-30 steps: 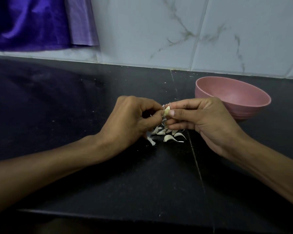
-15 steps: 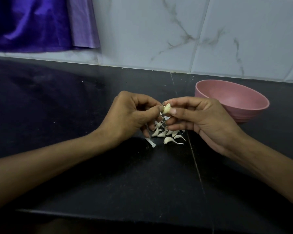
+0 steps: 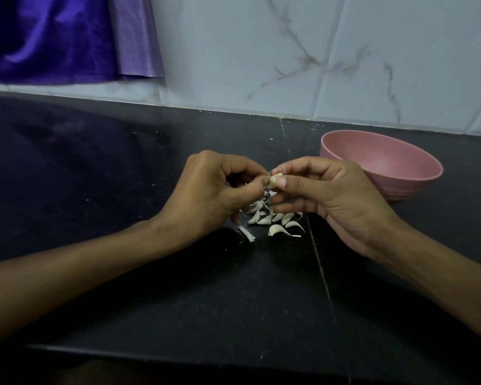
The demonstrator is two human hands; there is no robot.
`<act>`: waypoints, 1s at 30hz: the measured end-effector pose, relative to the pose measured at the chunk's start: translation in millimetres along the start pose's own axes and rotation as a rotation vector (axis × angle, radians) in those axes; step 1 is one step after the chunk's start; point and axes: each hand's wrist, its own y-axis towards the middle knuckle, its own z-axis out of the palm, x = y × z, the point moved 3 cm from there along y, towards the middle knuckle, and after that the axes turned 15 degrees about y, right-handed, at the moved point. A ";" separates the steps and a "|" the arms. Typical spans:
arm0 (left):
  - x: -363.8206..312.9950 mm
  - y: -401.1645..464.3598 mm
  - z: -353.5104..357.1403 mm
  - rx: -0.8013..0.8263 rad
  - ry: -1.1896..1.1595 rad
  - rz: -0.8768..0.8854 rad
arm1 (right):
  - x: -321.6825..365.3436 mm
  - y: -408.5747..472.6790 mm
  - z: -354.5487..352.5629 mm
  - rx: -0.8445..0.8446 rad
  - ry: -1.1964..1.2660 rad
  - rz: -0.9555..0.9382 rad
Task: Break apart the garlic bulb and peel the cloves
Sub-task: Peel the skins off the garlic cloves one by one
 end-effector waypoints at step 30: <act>-2.5 -0.2 -0.3 0.009 -0.048 0.009 | -1.4 -0.4 2.0 -0.007 0.066 0.012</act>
